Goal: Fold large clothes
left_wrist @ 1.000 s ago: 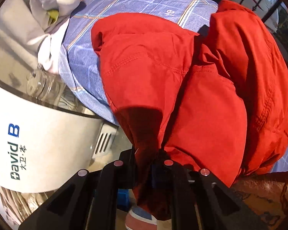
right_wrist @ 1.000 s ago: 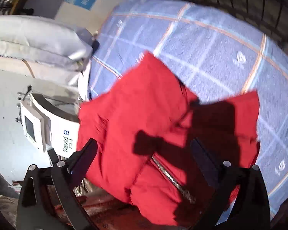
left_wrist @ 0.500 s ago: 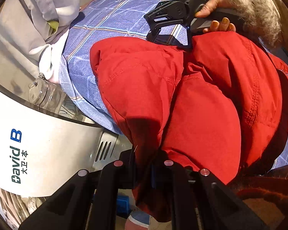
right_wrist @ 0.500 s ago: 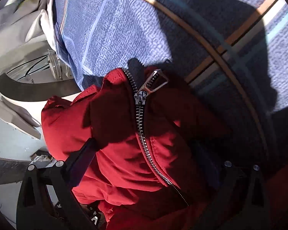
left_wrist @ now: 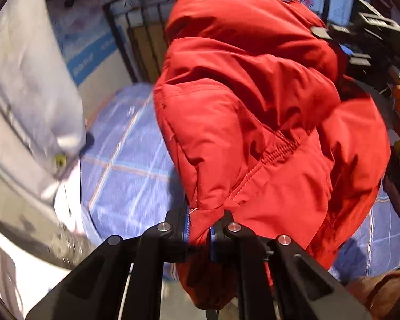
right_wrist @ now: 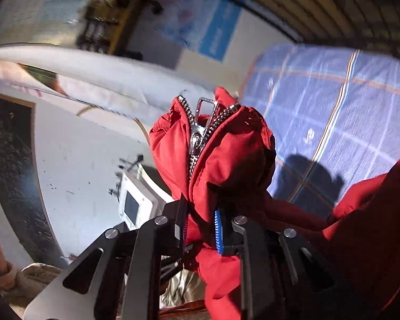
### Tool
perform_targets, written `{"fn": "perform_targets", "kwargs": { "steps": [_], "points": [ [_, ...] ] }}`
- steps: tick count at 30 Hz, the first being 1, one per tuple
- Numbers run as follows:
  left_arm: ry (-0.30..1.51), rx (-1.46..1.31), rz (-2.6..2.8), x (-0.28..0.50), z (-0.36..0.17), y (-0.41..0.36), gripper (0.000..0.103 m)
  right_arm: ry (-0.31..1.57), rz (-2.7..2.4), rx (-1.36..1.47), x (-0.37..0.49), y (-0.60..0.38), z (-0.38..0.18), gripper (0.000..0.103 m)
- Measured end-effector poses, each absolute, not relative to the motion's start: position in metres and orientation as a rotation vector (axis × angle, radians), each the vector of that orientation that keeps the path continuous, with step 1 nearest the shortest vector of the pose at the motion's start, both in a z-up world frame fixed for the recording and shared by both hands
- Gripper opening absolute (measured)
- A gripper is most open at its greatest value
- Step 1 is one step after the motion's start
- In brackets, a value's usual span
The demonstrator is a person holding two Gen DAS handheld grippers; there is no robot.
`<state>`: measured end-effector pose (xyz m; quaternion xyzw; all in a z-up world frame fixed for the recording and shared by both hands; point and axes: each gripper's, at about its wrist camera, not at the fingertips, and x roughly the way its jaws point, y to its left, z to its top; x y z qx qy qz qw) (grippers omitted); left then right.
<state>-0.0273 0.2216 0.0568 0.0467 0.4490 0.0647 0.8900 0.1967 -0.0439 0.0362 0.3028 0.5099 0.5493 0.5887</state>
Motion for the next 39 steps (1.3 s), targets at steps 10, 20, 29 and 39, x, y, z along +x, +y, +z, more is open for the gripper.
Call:
{"fn": "perform_targets", "kwargs": {
  "steps": [10,20,29,39],
  "points": [
    [0.427,0.240,-0.130,-0.038,0.242,0.111,0.011,0.597,1.218,0.675,0.015,-0.253,0.207,0.017],
    [0.391,0.267,-0.211,-0.005,0.301,0.103,0.011,0.364,1.116,0.669,0.037,-0.287,0.285,0.025],
    [0.871,0.369,0.016,0.186,0.098,0.081,0.089,0.986,0.409,0.584,0.171,-0.240,0.039,0.098],
    [1.153,0.347,0.288,0.034,-0.051,0.174,0.090,1.328,0.061,0.569,-0.024,-0.344,-0.166,0.098]
  ]
}}
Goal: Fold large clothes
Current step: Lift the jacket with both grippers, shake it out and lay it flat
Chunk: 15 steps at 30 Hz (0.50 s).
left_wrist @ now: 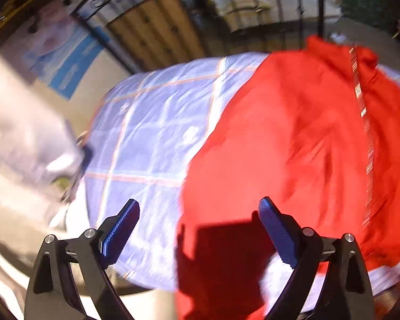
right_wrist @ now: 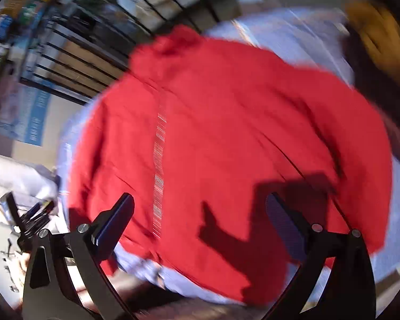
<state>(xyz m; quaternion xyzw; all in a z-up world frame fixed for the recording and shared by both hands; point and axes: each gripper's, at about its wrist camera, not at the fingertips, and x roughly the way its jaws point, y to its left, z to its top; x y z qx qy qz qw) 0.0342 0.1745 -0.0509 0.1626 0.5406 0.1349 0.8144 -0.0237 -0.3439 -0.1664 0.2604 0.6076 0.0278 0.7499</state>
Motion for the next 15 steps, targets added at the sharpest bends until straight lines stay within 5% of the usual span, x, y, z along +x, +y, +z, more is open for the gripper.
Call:
{"fn": "perform_targets", "kwargs": {
  "steps": [8,9,14,15],
  "points": [
    [1.189,0.132,0.346,-0.020,-0.062,0.224,0.092,1.382,-0.077,0.733,-0.061,-0.374,-0.213,0.098],
    [1.172,0.150,0.332,-0.023,-0.064,0.213,0.099,1.377,-0.065,0.755,-0.053,-0.369,-0.213,0.098],
    [1.248,0.407,0.348,0.005,-0.125,0.176,0.098,1.368,0.034,0.747,-0.012,-0.318,-0.182,0.098],
    [1.266,0.457,0.363,0.006,-0.141,0.175,0.089,1.367,0.053,0.743,-0.012,-0.316,-0.176,0.098]
  ]
}}
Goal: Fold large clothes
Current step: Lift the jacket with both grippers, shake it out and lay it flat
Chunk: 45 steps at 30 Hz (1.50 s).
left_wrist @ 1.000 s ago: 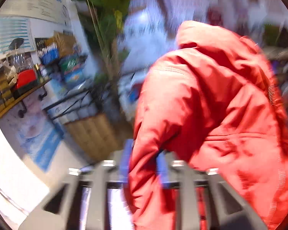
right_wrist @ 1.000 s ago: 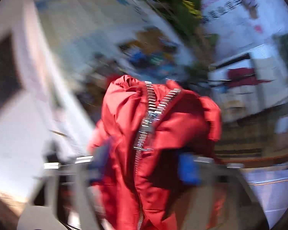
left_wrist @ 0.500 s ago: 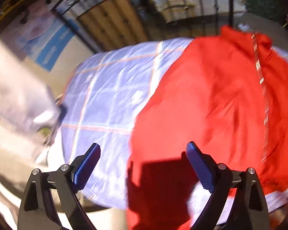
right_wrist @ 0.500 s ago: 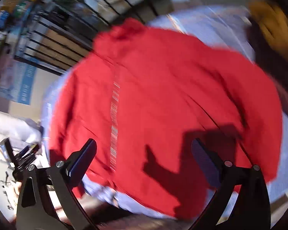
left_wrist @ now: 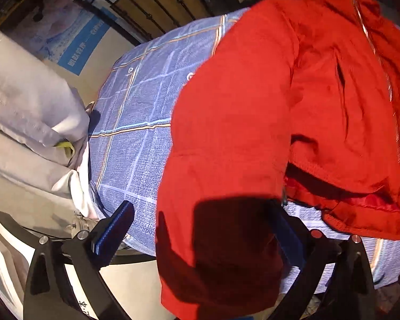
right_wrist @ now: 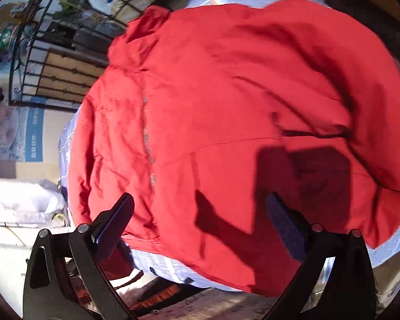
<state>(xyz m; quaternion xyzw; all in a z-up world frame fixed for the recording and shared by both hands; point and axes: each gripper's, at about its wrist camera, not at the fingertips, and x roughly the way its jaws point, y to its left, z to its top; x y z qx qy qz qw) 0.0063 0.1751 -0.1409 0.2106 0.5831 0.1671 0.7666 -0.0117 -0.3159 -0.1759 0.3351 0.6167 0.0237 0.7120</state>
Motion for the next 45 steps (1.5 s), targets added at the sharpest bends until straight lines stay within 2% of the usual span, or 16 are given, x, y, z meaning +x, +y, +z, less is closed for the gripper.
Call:
{"fn": "perform_targets", "kwargs": {
  "steps": [1,2,4,6,9,15,18,23,24,25,26,31,38,41,45],
  "points": [
    [1.272,0.484,0.375,0.007,-0.151,0.178,0.071,1.367,0.068,0.737,-0.009,-0.310,-0.173,0.098],
    [1.272,0.480,0.372,0.009,-0.157,0.183,0.063,1.366,0.079,0.731,-0.009,-0.305,-0.172,0.098],
    [1.266,0.455,0.397,0.015,-0.158,0.202,0.028,1.371,0.085,0.731,-0.009,-0.297,-0.168,0.098],
    [1.234,0.417,0.443,0.027,-0.145,0.233,0.018,1.388,0.068,0.727,-0.012,-0.295,-0.170,0.098],
    [1.163,0.362,0.536,0.060,-0.108,0.306,0.010,1.391,0.025,0.731,-0.016,-0.300,-0.169,0.098],
    [0.995,0.299,0.694,0.155,-0.010,0.431,0.010,1.371,-0.054,0.746,-0.020,-0.311,-0.164,0.098],
    [1.013,0.347,0.701,0.204,-0.003,0.466,0.010,1.348,-0.074,0.759,-0.019,-0.304,-0.160,0.098],
    [1.252,0.428,0.682,0.256,-0.076,0.487,0.025,1.361,-0.110,0.792,-0.025,-0.283,-0.167,0.098],
    [1.264,0.457,0.673,0.258,-0.088,0.483,0.048,1.365,-0.118,0.798,-0.028,-0.281,-0.169,0.098],
    [1.272,0.474,0.652,0.257,-0.098,0.478,0.084,1.371,-0.130,0.806,-0.032,-0.278,-0.171,0.098],
    [1.267,0.478,0.615,0.256,-0.108,0.471,0.096,1.374,-0.142,0.820,-0.037,-0.276,-0.172,0.098],
    [1.205,0.501,0.495,0.236,-0.116,0.434,0.097,1.361,-0.200,0.903,-0.066,-0.282,-0.175,0.098],
    [0.981,0.371,0.304,0.198,-0.026,0.355,0.097,1.261,-0.410,1.077,-0.116,-0.340,-0.186,0.098],
    [0.988,0.322,0.207,0.169,-0.018,0.307,0.097,1.278,-0.474,1.037,-0.127,-0.364,-0.199,0.098],
    [1.094,0.294,0.083,0.113,-0.048,0.225,0.097,1.292,-0.430,0.973,-0.122,-0.376,-0.219,0.097]
  ]
}}
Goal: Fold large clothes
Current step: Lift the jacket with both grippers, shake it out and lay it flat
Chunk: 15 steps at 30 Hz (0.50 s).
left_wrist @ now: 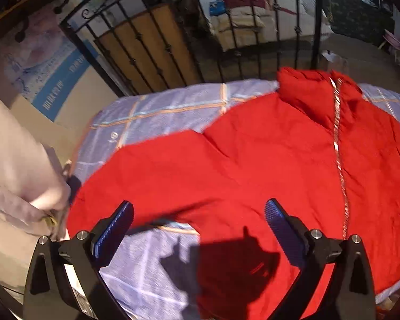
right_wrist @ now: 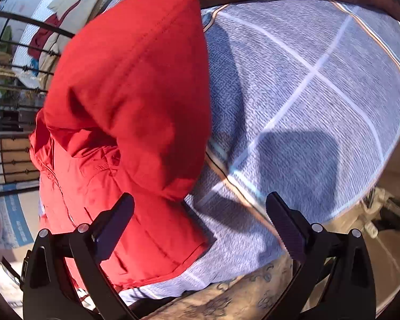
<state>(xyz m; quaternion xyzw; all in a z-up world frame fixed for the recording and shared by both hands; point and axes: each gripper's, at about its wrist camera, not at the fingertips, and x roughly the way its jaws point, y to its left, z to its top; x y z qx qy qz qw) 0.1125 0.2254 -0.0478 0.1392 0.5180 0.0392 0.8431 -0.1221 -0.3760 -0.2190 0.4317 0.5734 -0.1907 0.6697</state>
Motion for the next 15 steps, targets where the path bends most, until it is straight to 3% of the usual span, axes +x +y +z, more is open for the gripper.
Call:
{"fn": "perform_targets", "kwargs": {
  "steps": [3,4,5,8,13,15],
  "points": [
    [1.192,0.252,0.013,0.074,-0.074,0.168,0.097,1.264,-0.340,1.039,-0.111,-0.375,-0.237,0.082],
    [1.216,0.243,0.002,0.064,-0.080,0.150,0.097,1.248,-0.329,1.078,-0.109,-0.376,-0.244,0.064],
    [1.234,0.233,-0.017,0.056,-0.083,0.134,0.097,1.239,-0.328,1.106,-0.106,-0.378,-0.250,0.039],
    [1.262,0.267,-0.070,0.042,-0.089,0.090,0.097,1.219,-0.292,1.090,-0.097,-0.384,-0.252,0.016],
    [1.207,0.377,-0.076,0.042,-0.084,0.049,0.097,1.187,-0.311,0.684,-0.094,-0.434,-0.177,0.008],
    [1.209,0.370,-0.069,0.045,-0.084,0.040,0.097,1.179,-0.395,0.361,-0.096,-0.457,-0.132,0.008]
  ]
}}
